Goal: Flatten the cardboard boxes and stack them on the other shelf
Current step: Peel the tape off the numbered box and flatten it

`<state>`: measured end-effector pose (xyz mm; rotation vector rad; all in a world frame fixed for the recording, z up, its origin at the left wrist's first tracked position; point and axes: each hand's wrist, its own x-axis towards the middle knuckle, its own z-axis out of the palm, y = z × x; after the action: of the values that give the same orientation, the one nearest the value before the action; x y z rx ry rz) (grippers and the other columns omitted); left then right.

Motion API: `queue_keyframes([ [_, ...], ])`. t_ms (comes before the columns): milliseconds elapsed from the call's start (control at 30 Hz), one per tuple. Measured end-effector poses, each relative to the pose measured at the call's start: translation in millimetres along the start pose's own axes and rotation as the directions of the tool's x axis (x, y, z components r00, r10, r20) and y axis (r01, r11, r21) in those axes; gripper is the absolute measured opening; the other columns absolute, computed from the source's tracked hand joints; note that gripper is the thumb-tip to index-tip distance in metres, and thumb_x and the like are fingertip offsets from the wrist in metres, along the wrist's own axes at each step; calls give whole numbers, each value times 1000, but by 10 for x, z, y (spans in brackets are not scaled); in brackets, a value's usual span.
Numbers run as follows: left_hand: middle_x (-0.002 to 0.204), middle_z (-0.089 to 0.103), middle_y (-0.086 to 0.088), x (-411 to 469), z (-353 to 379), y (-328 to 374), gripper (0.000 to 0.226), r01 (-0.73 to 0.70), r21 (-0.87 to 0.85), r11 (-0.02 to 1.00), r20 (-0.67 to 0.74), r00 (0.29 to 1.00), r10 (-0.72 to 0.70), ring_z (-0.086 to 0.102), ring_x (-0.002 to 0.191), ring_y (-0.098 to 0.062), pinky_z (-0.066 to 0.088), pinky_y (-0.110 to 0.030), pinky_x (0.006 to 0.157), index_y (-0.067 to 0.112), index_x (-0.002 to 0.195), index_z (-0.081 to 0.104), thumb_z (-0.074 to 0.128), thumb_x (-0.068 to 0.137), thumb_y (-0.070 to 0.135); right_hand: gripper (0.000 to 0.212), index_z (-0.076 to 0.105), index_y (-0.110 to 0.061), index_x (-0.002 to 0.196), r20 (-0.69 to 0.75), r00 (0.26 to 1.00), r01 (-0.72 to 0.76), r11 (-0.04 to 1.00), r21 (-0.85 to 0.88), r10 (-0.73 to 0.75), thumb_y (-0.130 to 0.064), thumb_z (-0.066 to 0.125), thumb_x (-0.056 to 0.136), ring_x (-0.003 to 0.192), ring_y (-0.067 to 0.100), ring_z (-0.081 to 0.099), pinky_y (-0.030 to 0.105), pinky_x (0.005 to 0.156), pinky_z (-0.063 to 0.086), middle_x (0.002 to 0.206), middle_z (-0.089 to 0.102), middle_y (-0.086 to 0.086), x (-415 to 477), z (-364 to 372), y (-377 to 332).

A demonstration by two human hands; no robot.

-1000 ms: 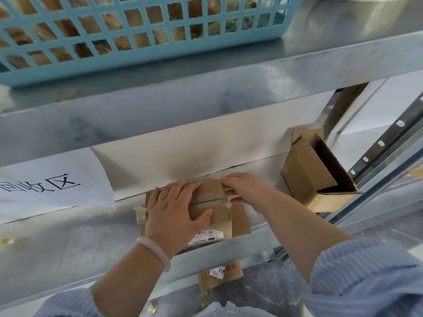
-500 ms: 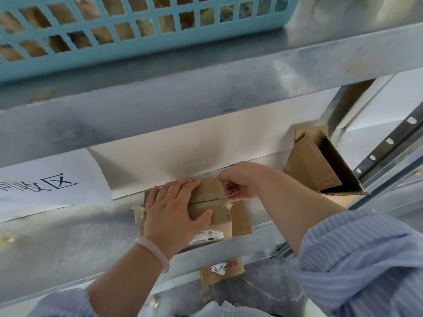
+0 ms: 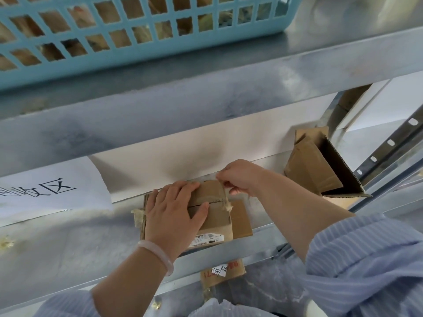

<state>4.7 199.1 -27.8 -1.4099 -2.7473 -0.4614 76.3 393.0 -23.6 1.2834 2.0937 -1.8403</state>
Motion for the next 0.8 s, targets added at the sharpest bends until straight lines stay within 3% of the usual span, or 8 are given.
queue_keyframes([
  [133, 125, 49, 19, 8, 16, -14, 54, -4, -2, 1000, -6, 1000, 4, 43, 121, -11, 22, -40, 114, 42, 125, 50, 32, 81, 67, 14, 65, -14, 86, -141, 970, 220, 958, 184, -196, -19, 56, 95, 83, 15, 68, 30, 75, 59, 79, 72, -1, -160, -68, 217],
  [233, 124, 51, 18, 9, 8, -8, 54, -12, 0, 1000, -12, 1000, 12, 45, 120, -13, 25, -42, 113, 40, 124, 52, 33, 81, 67, 14, 66, -9, 84, -174, 951, 301, 891, 341, -255, -15, 59, 95, 76, 16, 69, 30, 76, 59, 72, 71, 2, -285, -74, 301],
  [433, 126, 50, 18, 6, -5, -6, 55, -18, 1, 1000, 0, 1000, 18, 44, 121, -13, 24, -41, 113, 40, 124, 52, 32, 81, 67, 4, 64, -4, 88, -88, 990, 141, 754, 642, -111, -8, 67, 89, 62, 14, 65, 31, 60, 59, 68, 65, 5, -370, -27, 323],
  [533, 125, 50, 18, 4, -11, -8, 54, -20, -1, 1000, 1, 1000, 20, 45, 121, -13, 25, -42, 112, 40, 124, 52, 33, 82, 67, 10, 68, -10, 86, -179, 981, 154, 845, 512, -70, -10, 77, 81, 70, 12, 68, 26, 59, 56, 79, 69, 5, -364, 67, 367],
  [667, 126, 49, 19, 6, -9, -8, 54, -18, 7, 1000, 9, 1000, 18, 43, 122, -12, 22, -42, 114, 41, 125, 50, 31, 82, 68, 18, 67, -23, 89, -376, 907, 294, 924, 245, -189, -21, 81, 77, 74, 14, 69, 28, 65, 58, 91, 69, 4, -385, 178, 417],
  [800, 126, 48, 19, 1, -12, -14, 55, -21, 7, 1000, 13, 1000, 21, 43, 122, -11, 22, -42, 114, 42, 126, 49, 31, 82, 68, 12, 66, -32, 79, -441, 851, 297, 954, -41, -284, -37, 77, 79, 71, 8, 65, 20, 62, 50, 78, 69, -9, -419, 159, 438],
])
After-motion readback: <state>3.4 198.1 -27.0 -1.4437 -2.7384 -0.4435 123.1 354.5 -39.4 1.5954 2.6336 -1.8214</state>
